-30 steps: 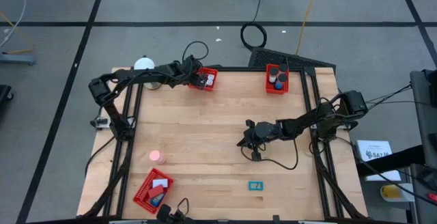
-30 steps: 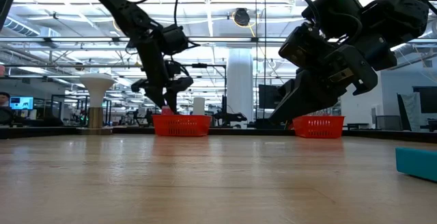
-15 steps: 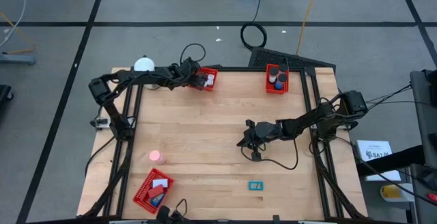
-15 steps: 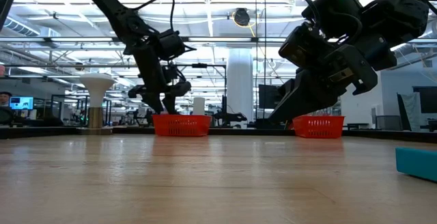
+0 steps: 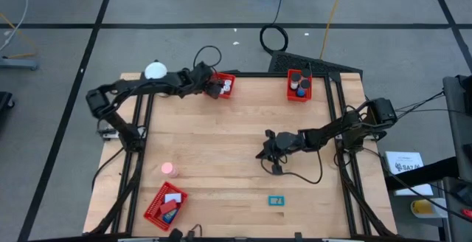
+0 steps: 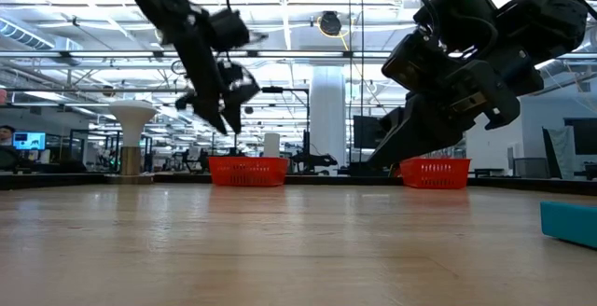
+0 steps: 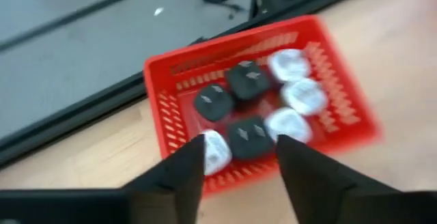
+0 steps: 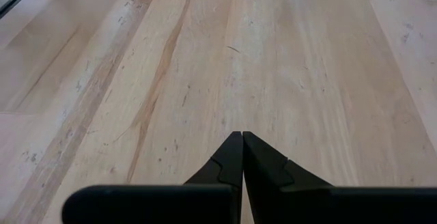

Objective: Pick & Place Office items
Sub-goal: Put the pink hourglass into the top right red basket

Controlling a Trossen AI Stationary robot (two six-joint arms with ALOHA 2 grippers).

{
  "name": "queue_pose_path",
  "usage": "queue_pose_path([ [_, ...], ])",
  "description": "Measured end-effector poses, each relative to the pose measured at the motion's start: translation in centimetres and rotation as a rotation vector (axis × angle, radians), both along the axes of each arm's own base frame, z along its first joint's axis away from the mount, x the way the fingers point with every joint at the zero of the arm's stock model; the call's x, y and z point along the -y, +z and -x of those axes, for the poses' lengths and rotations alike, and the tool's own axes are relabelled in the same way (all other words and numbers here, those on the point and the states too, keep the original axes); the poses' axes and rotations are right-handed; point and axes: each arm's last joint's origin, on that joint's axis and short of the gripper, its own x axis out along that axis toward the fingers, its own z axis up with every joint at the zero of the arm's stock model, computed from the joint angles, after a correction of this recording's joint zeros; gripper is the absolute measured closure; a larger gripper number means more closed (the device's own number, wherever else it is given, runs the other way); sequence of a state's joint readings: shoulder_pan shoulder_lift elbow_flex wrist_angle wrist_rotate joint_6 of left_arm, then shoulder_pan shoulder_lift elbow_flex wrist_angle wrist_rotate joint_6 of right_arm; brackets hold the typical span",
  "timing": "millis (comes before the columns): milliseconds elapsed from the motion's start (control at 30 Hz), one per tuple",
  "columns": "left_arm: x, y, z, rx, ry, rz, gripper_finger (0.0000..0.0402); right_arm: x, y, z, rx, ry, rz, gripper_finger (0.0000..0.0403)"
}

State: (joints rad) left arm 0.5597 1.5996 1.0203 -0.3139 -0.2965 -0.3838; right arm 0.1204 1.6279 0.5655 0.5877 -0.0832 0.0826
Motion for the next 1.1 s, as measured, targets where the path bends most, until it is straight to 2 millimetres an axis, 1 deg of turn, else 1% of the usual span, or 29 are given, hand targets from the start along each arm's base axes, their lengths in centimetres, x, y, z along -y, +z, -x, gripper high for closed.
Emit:
queue_pose_path([
  [67, 1.6, 1.2, 0.0, -0.014, -0.046, -0.027, 0.0249, 0.0, 0.0, 0.0, 0.004, 0.001, 0.0, 0.0401],
  [133, 3.7, 2.4, -0.2, -0.02, -0.108, -0.053, 0.0284, 0.0, 0.1, 0.0, 0.008, 0.0, 0.0, 0.0401],
  [300, 10.0, 4.4, -0.3, 0.013, -0.323, -0.093, 0.0369, 0.0, 0.1, -0.1, 0.014, 0.0, 0.0, 0.0401],
  [367, 12.6, 4.8, 0.1, 0.041, -0.405, -0.098, 0.0393, 0.0, 0.1, -0.1, 0.015, 0.0, -0.001, 0.0401],
  [467, 15.9, 5.1, 1.1, 0.093, -0.469, -0.057, 0.0391, 0.0, 0.2, -0.1, 0.024, -0.001, -0.002, 0.0401],
  [533, 17.5, 5.1, 1.6, 0.122, -0.489, 0.016, 0.0382, 0.0, 0.3, -0.2, 0.036, -0.001, -0.006, 0.0401],
  [667, 19.9, 4.8, 2.2, 0.11, -0.538, 0.152, 0.0379, 0.0, 0.4, -0.2, 0.041, -0.005, -0.012, 0.0401],
  [767, 21.4, 4.3, 3.0, 0.03, -0.557, 0.189, 0.0394, 0.0, 0.4, -0.2, 0.043, -0.005, -0.014, 0.0401],
  [833, 22.1, 4.2, 3.8, -0.027, -0.528, 0.229, 0.0398, 0.0, 0.4, -0.2, 0.043, -0.005, -0.014, 0.0401],
  [933, 23.2, 4.6, 5.2, -0.129, -0.451, 0.304, 0.0386, 0.0, 0.4, -0.2, 0.043, -0.005, -0.014, 0.0401],
  [1033, 24.0, 5.3, 6.8, -0.229, -0.332, 0.414, 0.0363, 0.0, 0.4, -0.2, 0.043, -0.005, -0.014, 0.0401],
  [1100, 24.6, 5.7, 7.7, -0.284, -0.269, 0.484, 0.0338, 0.0, 0.4, -0.2, 0.043, -0.005, -0.014, 0.0401],
])
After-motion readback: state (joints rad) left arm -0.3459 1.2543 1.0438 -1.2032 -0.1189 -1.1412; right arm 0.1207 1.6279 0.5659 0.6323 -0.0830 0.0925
